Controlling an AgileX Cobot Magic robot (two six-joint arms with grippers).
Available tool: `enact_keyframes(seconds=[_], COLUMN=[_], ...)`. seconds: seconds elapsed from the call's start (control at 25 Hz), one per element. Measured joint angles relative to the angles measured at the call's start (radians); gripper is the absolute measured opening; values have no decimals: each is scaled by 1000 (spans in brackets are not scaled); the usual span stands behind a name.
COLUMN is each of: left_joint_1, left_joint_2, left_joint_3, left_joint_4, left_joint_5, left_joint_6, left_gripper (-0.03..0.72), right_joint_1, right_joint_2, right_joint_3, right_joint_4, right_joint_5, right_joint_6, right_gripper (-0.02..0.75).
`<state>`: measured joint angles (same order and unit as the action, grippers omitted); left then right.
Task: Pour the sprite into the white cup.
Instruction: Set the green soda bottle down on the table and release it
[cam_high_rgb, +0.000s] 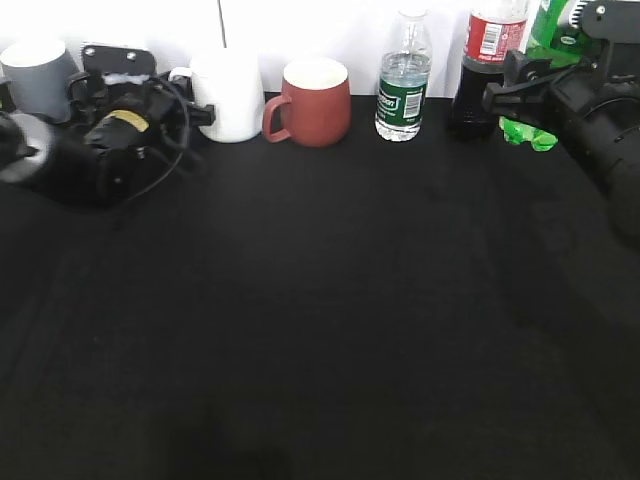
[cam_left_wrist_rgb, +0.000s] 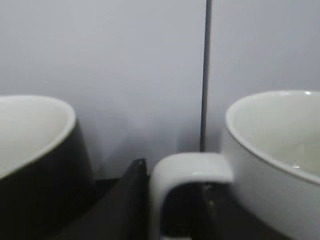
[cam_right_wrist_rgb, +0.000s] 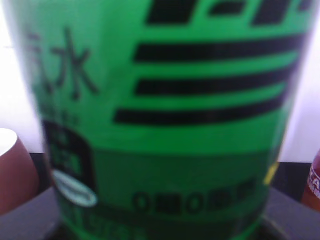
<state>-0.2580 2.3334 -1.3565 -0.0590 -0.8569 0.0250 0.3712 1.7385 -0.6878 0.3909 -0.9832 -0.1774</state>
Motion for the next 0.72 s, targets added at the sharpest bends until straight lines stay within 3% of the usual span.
enact_keyframes(seconds=[0.16,0.24,0.4,0.56,0.72], left_joint_1=[-1,-4,-62,-123,-126], left_joint_2=[-183,-314,-576,-787,-882], left_joint_3=[220,361,575,620,621], left_joint_4=[0,0,0,0,0], left_joint_5=[-1,-4,45,260,344], left_joint_6=[0,0,0,0,0], left_gripper=[239,239,239,240,240], right_joint_1=[-26,-114,-262,-271,-272], right_joint_2=[0,1,138,373,522], right_joint_3=[-3,-32,-146,-310,-442], right_joint_4=[47,37,-110,-195,-200], right_joint_5=[0,19,47,-7,-13], right_joint_6=[-114,-120,-4,55,59], right_gripper=[429,429,429,429,429])
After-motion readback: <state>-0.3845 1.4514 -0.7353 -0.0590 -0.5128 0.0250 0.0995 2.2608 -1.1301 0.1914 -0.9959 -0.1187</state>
